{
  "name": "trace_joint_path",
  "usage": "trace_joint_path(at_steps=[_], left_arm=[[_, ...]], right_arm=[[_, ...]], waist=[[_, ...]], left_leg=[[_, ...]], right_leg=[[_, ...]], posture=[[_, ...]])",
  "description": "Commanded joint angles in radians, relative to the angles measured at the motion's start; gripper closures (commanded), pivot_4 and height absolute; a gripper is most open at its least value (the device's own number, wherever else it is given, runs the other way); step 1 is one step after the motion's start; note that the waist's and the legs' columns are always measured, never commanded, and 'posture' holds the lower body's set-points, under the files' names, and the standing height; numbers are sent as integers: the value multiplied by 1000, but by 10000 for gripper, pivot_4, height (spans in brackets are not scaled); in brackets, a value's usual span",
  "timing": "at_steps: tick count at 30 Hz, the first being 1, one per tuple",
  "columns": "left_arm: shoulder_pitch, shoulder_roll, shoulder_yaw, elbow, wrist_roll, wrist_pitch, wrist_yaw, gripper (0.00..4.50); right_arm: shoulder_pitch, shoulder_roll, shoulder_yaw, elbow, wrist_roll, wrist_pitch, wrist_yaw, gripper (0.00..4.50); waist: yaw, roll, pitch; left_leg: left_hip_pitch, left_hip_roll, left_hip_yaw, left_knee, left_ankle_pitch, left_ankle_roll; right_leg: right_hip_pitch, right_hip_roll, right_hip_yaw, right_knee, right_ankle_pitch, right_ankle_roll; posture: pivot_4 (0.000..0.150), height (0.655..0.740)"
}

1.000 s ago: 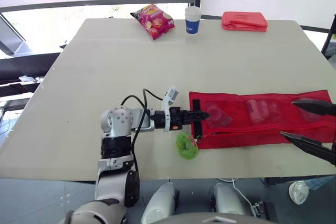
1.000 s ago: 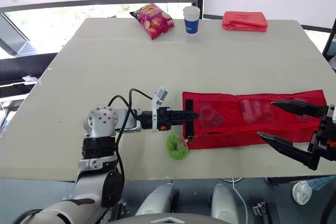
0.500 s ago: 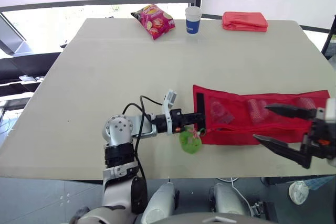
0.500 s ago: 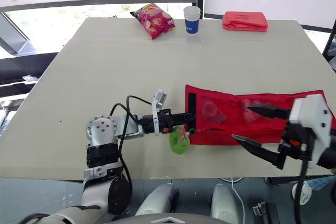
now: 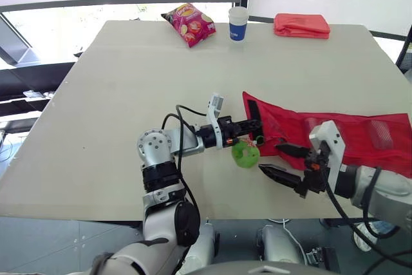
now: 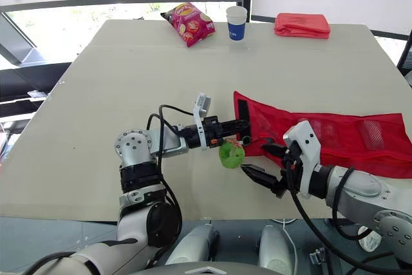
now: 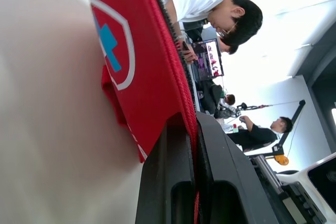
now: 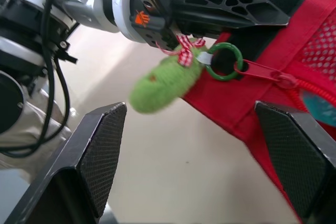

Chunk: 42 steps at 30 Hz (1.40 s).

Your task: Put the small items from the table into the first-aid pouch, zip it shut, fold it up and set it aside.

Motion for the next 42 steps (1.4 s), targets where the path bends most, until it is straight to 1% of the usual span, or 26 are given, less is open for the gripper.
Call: trace_joint_path(at_steps=[1, 6, 11, 13, 15, 16, 17, 19, 20, 21, 22, 24, 27, 29, 33, 37, 39, 41, 42], left_arm=[[-18, -12, -23, -36, -12, -29, -4, 44863], [-14, -4, -44, -32, -11, -44, -11, 44863], [-9, -4, -55, -37, -12, -54, -13, 44863], [-4, -5, -57, -41, -14, -57, -13, 45000], [0, -6, -59, -46, -17, -59, -12, 45000], [2, -6, -59, -48, -19, -60, -11, 45000], [5, -6, -59, -50, -20, -60, -10, 45000], [6, -6, -56, -50, -22, -62, -9, 45000], [7, -6, -56, -50, -22, -62, -8, 45000], [8, -6, -56, -51, -22, -62, -8, 45000], [10, -7, -56, -53, -23, -62, -8, 45000], [14, -4, -57, -57, -22, -62, -9, 45000], [23, 14, -66, -62, -17, -62, -22, 45000], [34, 47, -86, -69, -9, -66, -43, 45000], [60, 152, -131, -62, 11, -83, -108, 45000], [81, 268, -198, -47, 37, -122, -196, 45000], [89, 335, -236, -32, 60, -155, -252, 45000], [94, 408, -273, -8, 88, -196, -314, 45000], [96, 429, -286, -1, 96, -211, -335, 45000]], right_arm=[[-22, 26, 41, 14, 19, 6, -67, 3525], [-77, 86, 107, 71, 40, 12, -127, 3525], [-115, 124, 162, 108, 35, 41, -149, 3525], [-132, 143, 187, 131, 22, 50, -156, 8438], [-147, 155, 206, 150, 0, 62, -162, 10719], [-154, 161, 213, 161, -12, 67, -165, 17187], [-158, 165, 216, 168, -20, 70, -167, 19064], [-168, 172, 228, 183, -45, 79, -166, 25992], [-171, 176, 232, 188, -56, 82, -165, 28117], [-173, 180, 234, 192, -65, 84, -164, 32729], [-175, 185, 234, 195, -72, 85, -162, 38872], [-175, 192, 223, 200, -85, 86, -163, 44747], [-162, 181, 187, 191, -88, 89, -162, 44747], [-133, 144, 135, 166, -69, 90, -155, 44747], [-13, 21, -63, 103, 29, 80, -125, 44747], [118, -60, -248, 101, 106, 60, -112, 44747], [180, -85, -342, 117, 126, 51, -102, 44747], [243, -104, -438, 153, 101, 47, -86, 44747], [262, -109, -462, 163, 91, 44, -82, 44747]], waist=[[-1, 0, 0], [-2, 0, 0], [-1, 0, 0], [-2, 0, 0], [-2, 0, 0], [-2, 0, 0], [-1, 0, 0], [-1, 0, 0], [-2, 0, 0], [-2, 0, 0], [-2, 0, 0], [-2, 0, 0], [-2, 0, 0], [-1, 1, 0], [0, 2, 1], [-4, 2, 2], [-5, 2, 2], [-6, 2, 2], [-5, 2, 2]], left_leg=[[0, 0, 0, 0, 0, 0], [0, 0, 0, 0, 0, 0], [0, 0, 0, 0, 0, 0], [0, 0, 0, 0, 0, 0], [0, 0, 0, 0, 0, 0], [0, 0, 0, 0, 0, 0], [0, 0, 1, 0, 0, 0], [0, 0, 0, 0, 0, 0], [0, 0, 0, 0, 0, 0], [0, 0, 0, 0, 0, 0], [0, 0, 0, 0, 0, 0], [0, 0, 0, -1, 0, 0], [0, 0, 0, -1, 0, 0], [0, 0, 0, -1, 0, 0], [-1, 0, 0, -1, 0, 0], [0, 0, 1, -2, 0, 0], [0, 0, 1, -2, 0, 0], [1, 1, 2, -3, 0, 0], [1, 0, 2, -3, 0, 0]], right_leg=[[0, 0, 0, 0, 0, 0], [0, 1, 0, 0, 0, 0], [0, 1, 0, 0, 0, 0], [0, 1, 0, 0, 0, 0], [0, 1, 0, 0, 0, 0], [0, 1, 0, 0, 0, 0], [-1, 1, 0, 0, 0, 0], [-1, 1, 0, 0, 0, 0], [-1, 1, 0, 0, 0, 0], [-1, 1, 0, 0, 0, 0], [-1, 1, 0, 0, 0, 0], [-1, 2, 0, 0, 0, 0], [-1, 2, 0, 0, 0, 0], [-1, 2, 0, 0, 0, 0], [-1, 1, 0, 0, 0, 0], [-1, 2, 1, 0, 0, 0], [-1, 2, 1, 0, 0, 0], [-1, 3, 2, 0, 0, 0], [-1, 3, 2, 0, 0, 0]], posture=[[1500, 7400], [1500, 7400], [1500, 7400], [1500, 7400], [1500, 7400], [1500, 7400], [1500, 7400], [1500, 7400], [1500, 7400], [1500, 7400], [1500, 7400], [1500, 7400], [1500, 7400], [1500, 7400], [1500, 7400], [1500, 7400], [1500, 7400], [1500, 7400], [1500, 7400]])
